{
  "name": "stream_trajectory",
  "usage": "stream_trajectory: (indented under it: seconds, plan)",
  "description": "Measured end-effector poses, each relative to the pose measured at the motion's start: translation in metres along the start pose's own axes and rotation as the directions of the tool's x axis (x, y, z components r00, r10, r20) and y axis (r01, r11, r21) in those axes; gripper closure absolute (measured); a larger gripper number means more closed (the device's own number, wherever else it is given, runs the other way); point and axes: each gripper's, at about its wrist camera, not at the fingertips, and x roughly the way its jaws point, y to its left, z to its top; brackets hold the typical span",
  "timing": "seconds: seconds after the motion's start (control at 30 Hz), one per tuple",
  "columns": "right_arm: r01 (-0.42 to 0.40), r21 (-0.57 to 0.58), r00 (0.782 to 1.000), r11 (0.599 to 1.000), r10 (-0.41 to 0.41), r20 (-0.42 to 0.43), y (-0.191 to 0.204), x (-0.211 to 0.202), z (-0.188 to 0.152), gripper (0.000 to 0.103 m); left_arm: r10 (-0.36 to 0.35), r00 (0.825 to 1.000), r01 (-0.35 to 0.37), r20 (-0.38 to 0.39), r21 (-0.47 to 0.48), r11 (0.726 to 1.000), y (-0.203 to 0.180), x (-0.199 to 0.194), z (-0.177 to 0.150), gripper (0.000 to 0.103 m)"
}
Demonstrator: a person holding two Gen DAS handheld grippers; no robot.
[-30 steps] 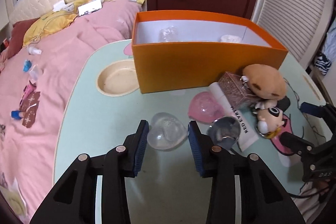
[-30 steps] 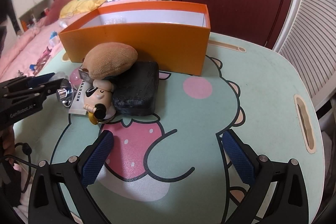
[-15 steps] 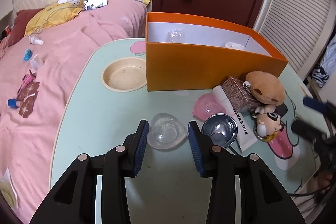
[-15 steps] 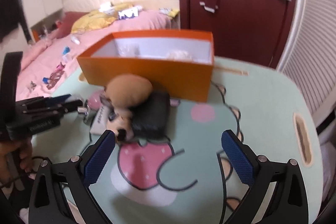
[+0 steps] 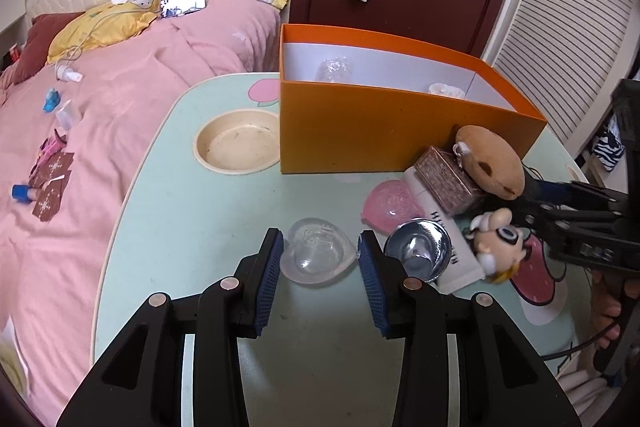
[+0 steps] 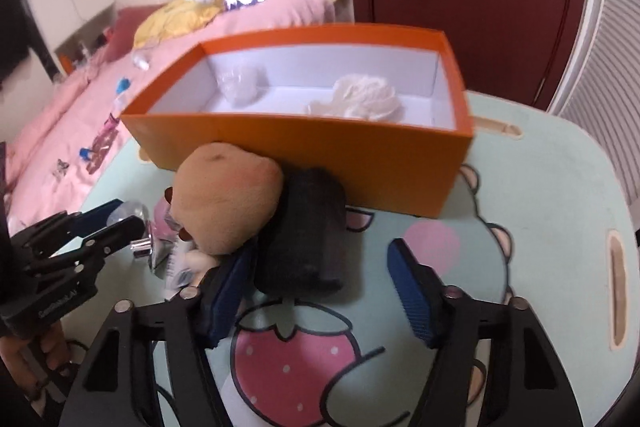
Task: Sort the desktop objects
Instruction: 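Close the left tool on the clear cup while the right tool grasps the black case, then carry the cup and case into the orange box and open both tools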
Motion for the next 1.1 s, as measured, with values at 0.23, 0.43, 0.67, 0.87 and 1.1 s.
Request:
stream_trajectory:
  seconds: [0.23, 0.43, 0.67, 0.87, 1.1]
  plan:
    - [0.021, 0.008, 0.999, 1.0, -0.022, 0.03, -0.004, -0.001, -0.005, 0.065, -0.008, 1.0, 0.008, 0.002, -0.008, 1.0, 0.001, -0.001, 0.0, 0.062]
    - [0.037, 0.025, 0.999, 0.999, -0.038, 0.035, -0.016, -0.014, -0.016, 0.065, -0.04, 0.999, 0.04, 0.003, -0.043, 0.998, 0.006, -0.004, -0.001, 0.062]
    - [0.199, -0.106, 0.979, 0.974, -0.194, 0.057, -0.016, -0.035, -0.028, 0.065, -0.018, 0.999, 0.018, 0.037, -0.002, 1.0, -0.002, -0.013, 0.003, 0.062]
    - [0.144, -0.029, 0.984, 0.989, -0.14, 0.107, -0.038, -0.058, -0.021, 0.065, -0.034, 0.998, 0.033, 0.06, 0.018, 0.999, -0.008, -0.018, 0.012, 0.062]
    - [0.036, 0.004, 0.982, 0.999, -0.036, 0.188, -0.031, -0.065, 0.013, 0.065, -0.084, 0.986, 0.081, 0.145, 0.028, 0.996, -0.017, -0.037, 0.049, 0.062]
